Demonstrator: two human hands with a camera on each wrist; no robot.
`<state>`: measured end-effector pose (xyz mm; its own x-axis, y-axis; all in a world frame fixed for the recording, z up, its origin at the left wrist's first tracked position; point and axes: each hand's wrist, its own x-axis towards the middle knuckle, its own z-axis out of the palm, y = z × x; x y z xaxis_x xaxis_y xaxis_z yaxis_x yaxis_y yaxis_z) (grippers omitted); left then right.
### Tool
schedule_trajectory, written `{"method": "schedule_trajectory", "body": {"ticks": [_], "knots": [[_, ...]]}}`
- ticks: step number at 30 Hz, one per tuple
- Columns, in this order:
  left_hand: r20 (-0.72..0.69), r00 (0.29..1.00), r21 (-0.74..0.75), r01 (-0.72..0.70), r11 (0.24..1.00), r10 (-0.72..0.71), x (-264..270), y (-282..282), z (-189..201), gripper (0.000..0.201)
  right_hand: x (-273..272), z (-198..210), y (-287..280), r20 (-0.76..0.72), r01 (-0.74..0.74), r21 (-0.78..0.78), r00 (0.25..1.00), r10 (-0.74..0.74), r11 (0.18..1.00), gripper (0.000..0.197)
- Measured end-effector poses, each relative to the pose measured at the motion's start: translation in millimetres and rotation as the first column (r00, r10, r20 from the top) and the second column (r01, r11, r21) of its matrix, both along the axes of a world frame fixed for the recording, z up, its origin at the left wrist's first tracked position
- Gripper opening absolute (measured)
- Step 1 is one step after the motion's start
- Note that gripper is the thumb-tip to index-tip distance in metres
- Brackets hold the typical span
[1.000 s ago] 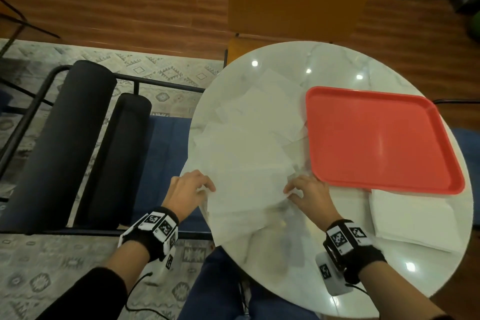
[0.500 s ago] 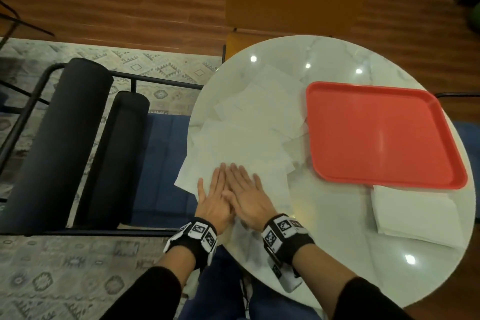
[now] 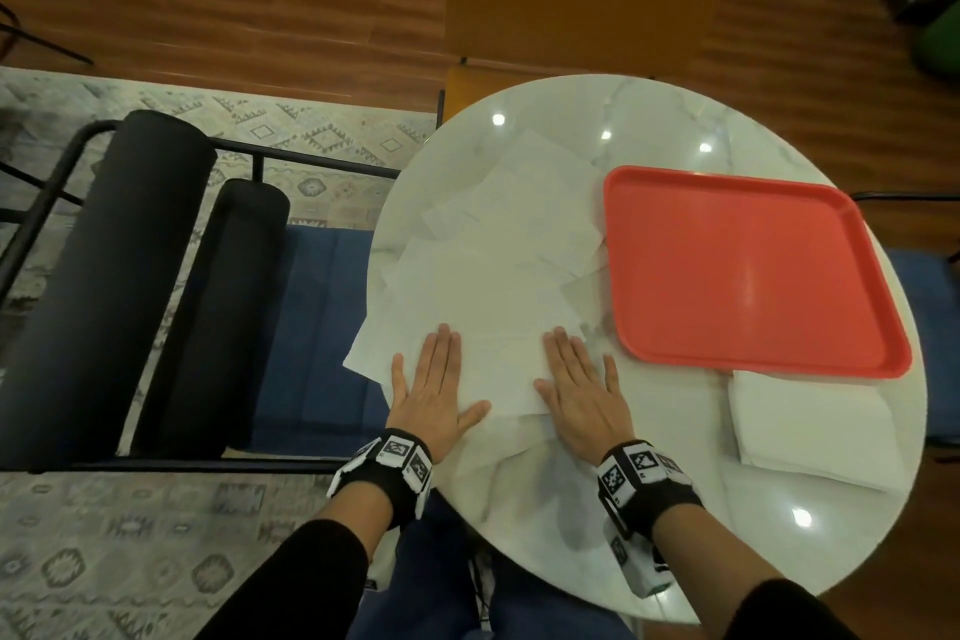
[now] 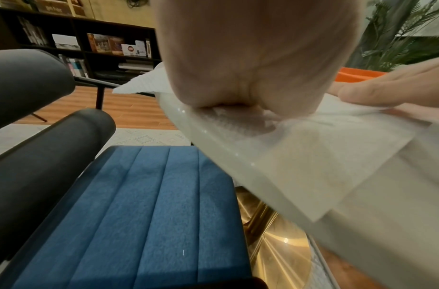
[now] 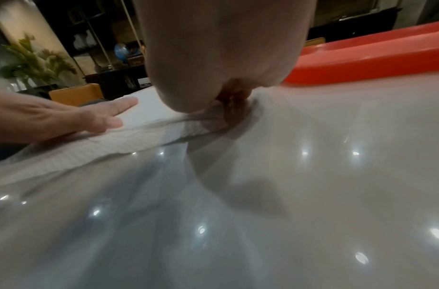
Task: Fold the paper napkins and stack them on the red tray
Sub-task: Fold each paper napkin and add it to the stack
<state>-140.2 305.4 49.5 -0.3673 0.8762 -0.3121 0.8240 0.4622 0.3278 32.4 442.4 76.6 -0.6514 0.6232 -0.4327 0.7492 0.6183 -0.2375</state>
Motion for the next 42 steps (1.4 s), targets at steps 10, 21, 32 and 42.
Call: {"method": "schedule_trajectory", "body": {"ticks": [10, 21, 32, 42], "knots": [[-0.102, 0.992, 0.003, -0.079, 0.997, 0.079, -16, 39, 48, 0.046, -2, 23, 10, 0.053, 0.029, -0.082, 0.998, -0.025, 0.996, 0.057], [0.461, 0.878, 0.249, 0.011, 0.968, -0.128, 16, 77, 172, 0.011, 30, 123, 48, -0.309, 0.122, -0.212, 0.933, -0.185, 0.970, 0.028], [0.773, 0.629, 0.251, -0.191, 0.949, -0.077, 104, 129, 193, 0.030, 189, 131, 75, -0.384, 0.330, -0.835, 0.224, -0.896, 0.441, 0.025], [0.699, 0.670, 0.038, -0.383, 0.923, 0.249, 108, 63, 133, 0.017, 309, 70, 145, -0.232, 0.672, -0.676, 0.197, -0.952, 0.304, 0.015]]}}
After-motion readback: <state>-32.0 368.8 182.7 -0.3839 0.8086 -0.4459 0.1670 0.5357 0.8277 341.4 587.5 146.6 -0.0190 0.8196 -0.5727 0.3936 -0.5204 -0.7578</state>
